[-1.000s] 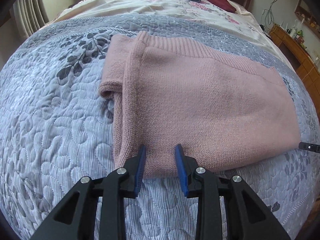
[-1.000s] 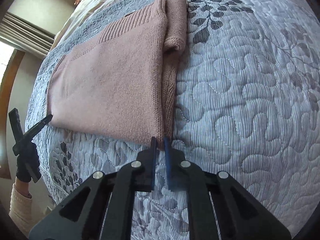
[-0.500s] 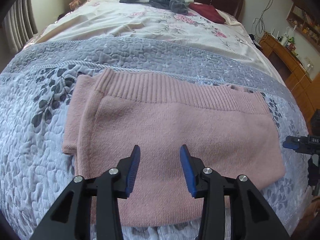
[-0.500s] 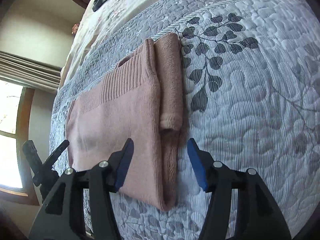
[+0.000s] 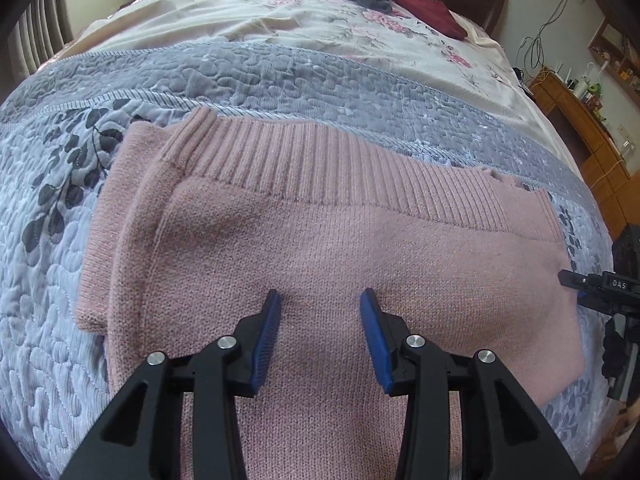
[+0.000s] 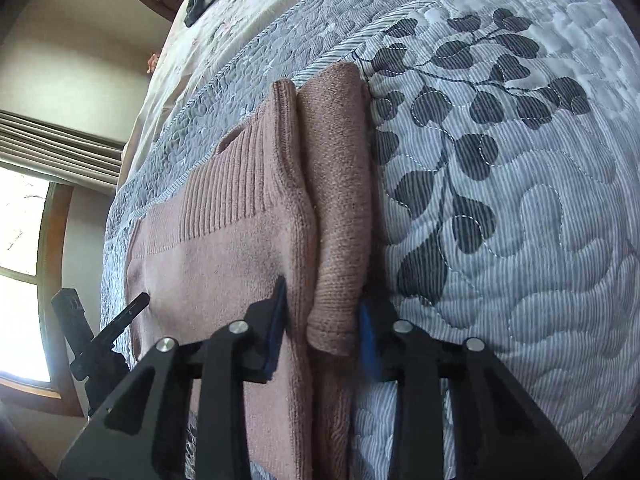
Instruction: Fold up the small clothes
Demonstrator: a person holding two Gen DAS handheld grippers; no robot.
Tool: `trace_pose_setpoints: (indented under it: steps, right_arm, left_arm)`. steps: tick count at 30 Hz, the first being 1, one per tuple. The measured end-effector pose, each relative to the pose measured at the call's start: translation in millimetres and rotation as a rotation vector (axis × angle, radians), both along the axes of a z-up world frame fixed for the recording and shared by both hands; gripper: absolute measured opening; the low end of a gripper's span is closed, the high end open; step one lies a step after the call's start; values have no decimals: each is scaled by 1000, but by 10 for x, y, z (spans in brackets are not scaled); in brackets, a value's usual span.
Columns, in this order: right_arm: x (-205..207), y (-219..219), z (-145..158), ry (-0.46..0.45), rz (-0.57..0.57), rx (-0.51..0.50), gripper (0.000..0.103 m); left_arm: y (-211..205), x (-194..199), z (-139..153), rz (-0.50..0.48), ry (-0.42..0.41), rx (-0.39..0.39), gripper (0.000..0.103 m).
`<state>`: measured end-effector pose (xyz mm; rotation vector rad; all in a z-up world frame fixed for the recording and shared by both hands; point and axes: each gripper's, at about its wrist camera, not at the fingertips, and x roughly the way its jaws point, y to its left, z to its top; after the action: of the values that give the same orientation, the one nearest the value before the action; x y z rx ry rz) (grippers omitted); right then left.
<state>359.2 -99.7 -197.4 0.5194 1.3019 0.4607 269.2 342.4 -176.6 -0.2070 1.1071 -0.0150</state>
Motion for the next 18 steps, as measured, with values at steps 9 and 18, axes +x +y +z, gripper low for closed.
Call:
trace_pose_setpoints:
  steps: [9,18]
  right_arm:
    - [-50,24,-36,-19,-3,-21,25]
    - [-79,186,64,-22,-35,-81,21]
  left_arm:
    - [28,-13,-31,-2,-13,-16,42]
    - [115,-124,90,21,-27,-106,43]
